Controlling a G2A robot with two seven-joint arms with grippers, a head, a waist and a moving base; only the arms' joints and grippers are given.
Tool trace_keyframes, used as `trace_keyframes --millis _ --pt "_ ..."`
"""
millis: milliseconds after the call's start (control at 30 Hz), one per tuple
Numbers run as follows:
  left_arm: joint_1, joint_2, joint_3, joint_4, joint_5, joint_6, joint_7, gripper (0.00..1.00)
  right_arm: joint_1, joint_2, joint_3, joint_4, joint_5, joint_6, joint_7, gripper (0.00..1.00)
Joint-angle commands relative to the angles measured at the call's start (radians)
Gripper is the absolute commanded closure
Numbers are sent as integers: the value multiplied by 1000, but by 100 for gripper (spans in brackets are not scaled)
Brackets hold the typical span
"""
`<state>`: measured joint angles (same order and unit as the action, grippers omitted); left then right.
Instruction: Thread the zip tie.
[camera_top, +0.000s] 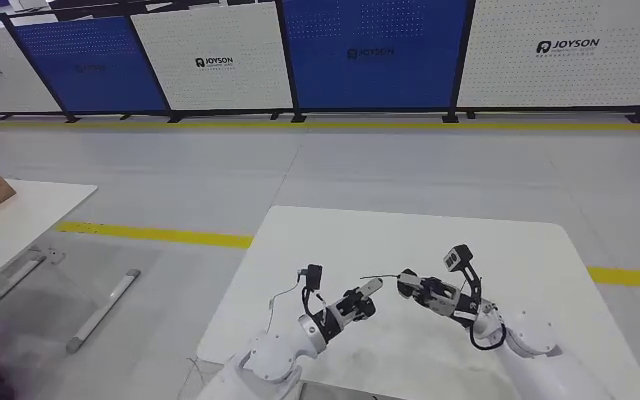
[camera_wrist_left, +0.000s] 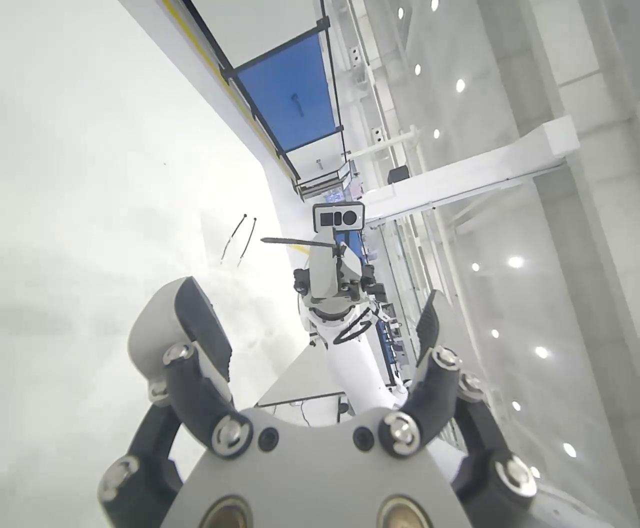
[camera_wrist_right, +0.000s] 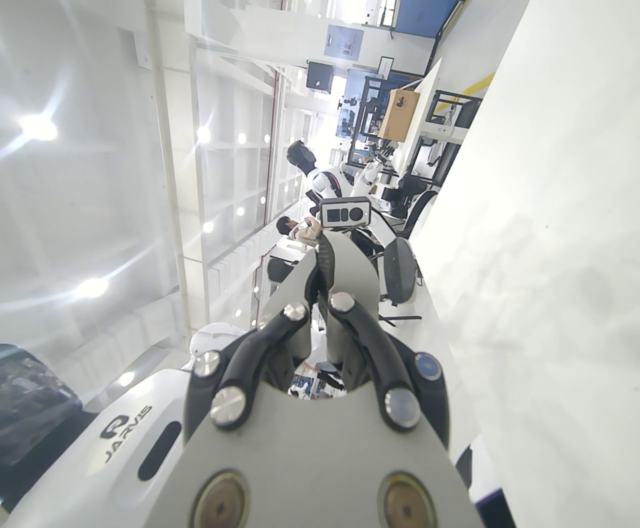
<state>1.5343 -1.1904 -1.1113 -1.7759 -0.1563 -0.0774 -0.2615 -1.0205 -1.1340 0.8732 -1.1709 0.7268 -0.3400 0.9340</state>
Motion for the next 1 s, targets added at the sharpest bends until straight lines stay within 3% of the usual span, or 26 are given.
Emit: trace_keyframes --millis 0,233,267,400,500,767,933,967 --pt "1 0 0 0 2 0 -1 0 0 0 0 0 2 0 1 100" --pt "1 0 1 1 0 1 1 0 0 0 0 0 2 0 1 100" --pt "0 -3 3 4 -19 9 28 0 0 0 0 0 2 0 1 100" --pt "-48 -21 47 20 -76 19 104 0 0 0 0 0 2 0 1 100" --pt "-94 -37 75 55 -128 30 171 0 0 0 0 0 2 0 1 100" --pt "-94 -37 75 55 -125 28 171 0 0 0 0 0 2 0 1 100" --pt "-89 -36 88 74 -75 2 147 0 0 0 0 0 2 0 1 100" --pt "-88 -36 88 77 -79 -2 145 10 0 0 0 0 2 0 1 100"
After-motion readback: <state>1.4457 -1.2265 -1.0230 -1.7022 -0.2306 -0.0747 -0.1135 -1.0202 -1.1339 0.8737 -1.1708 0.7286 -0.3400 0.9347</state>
